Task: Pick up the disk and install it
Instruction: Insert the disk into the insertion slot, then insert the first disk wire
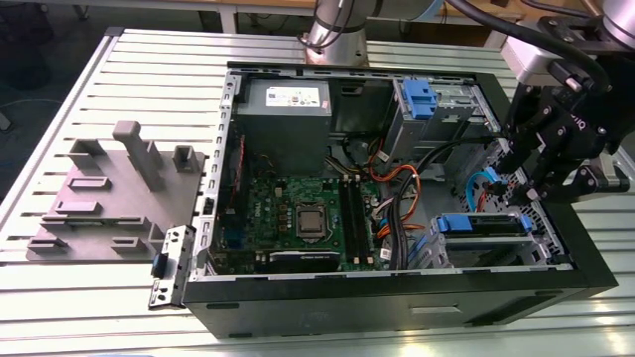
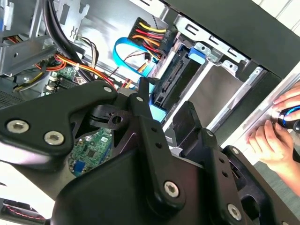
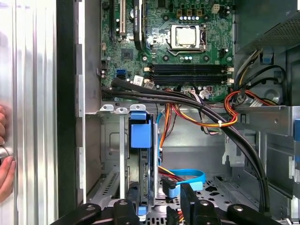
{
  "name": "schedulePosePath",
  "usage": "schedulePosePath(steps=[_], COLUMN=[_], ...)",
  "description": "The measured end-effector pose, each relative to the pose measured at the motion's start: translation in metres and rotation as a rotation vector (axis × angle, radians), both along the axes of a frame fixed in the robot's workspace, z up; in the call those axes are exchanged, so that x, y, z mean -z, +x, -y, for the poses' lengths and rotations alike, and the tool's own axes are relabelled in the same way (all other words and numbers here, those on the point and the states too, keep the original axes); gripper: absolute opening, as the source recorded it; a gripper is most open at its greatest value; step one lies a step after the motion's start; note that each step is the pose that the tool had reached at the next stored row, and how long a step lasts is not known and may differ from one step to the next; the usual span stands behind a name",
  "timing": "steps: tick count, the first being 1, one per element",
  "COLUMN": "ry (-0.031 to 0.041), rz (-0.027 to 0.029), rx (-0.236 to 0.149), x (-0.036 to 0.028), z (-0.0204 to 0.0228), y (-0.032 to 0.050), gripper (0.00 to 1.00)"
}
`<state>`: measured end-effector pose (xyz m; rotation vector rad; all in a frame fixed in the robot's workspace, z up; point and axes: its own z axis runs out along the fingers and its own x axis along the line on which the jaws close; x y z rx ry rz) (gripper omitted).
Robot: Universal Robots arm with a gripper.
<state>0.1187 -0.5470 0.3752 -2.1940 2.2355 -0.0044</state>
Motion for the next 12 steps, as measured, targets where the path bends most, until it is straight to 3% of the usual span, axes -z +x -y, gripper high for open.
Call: schedulePosePath(steps=[3, 12], ry=[-0.0001, -0.0002], rz=[0.0, 0.0], rx=[0.0, 0.0], x=[-0.0001, 0.0], z=[0.0033, 0.0037], y=[0.0, 0.0], gripper=[0.48, 0.48])
